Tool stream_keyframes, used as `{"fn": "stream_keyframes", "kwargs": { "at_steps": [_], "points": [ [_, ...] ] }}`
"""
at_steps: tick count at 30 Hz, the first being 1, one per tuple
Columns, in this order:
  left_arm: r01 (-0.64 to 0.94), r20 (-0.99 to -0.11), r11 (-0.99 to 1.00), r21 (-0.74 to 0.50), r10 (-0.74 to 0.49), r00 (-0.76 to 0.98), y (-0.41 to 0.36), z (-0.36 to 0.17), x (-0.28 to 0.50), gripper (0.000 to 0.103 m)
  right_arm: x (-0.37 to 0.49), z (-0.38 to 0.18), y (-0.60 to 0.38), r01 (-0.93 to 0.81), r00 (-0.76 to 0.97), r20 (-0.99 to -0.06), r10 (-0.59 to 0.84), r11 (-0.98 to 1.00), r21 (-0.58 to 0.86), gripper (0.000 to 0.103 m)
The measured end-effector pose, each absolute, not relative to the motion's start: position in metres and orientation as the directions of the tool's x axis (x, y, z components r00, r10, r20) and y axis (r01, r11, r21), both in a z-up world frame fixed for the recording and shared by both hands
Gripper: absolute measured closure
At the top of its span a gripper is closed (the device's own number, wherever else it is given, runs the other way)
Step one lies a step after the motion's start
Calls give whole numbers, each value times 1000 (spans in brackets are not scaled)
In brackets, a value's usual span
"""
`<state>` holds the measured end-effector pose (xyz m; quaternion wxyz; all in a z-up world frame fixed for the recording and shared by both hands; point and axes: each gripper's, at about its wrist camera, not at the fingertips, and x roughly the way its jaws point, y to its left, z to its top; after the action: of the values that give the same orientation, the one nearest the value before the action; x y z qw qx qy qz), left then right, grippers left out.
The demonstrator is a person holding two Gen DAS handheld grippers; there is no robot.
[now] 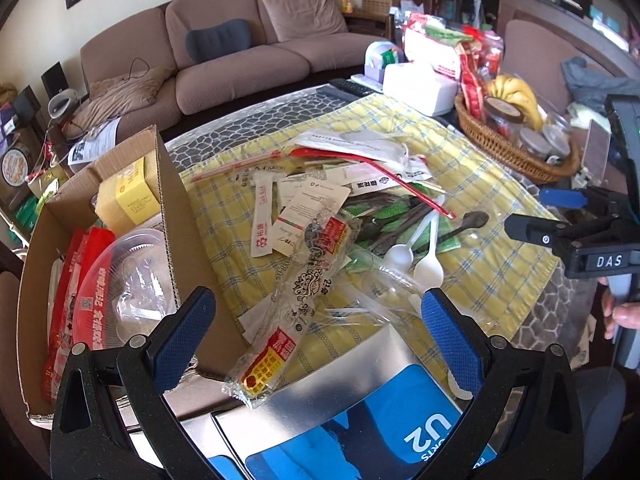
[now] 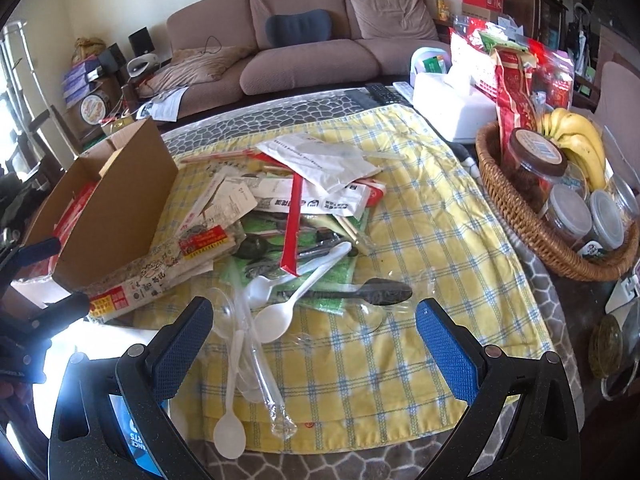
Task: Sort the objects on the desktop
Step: 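Move both tools from the cardboard box toward the cluttered table, then grasp the clear plastic tube with the right gripper while the left grasps a white plastic fork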
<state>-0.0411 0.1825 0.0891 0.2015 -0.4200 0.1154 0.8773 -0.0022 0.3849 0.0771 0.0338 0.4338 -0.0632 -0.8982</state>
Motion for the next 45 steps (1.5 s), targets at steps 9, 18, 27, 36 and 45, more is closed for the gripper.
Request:
{"fn": "stream_keyframes", "kwargs": {
  "at_steps": [9,18,27,36,45],
  "points": [
    [-450,-802,-892,-31,292,-522,190,73,-43,0,-10,30,361,131,-518,-815,-259,-966,223,22],
    [-460,-812,-887,-43,299,-501,185,64,-36,0,-35,-15,332,191,-428,-873,-235,-967,167,55],
    [-473,-826,-878,-79,323,-462,188,55,-38,0,-43,-29,333,213,-390,-861,-327,-942,261,91],
    [-494,-834,-865,-83,332,-441,210,54,-45,1,-20,10,379,149,-478,-787,-391,-919,365,91],
    [-602,-865,-798,-25,319,-387,274,39,-50,1,8,32,448,34,-557,-761,-332,-925,379,91]
  ]
}}
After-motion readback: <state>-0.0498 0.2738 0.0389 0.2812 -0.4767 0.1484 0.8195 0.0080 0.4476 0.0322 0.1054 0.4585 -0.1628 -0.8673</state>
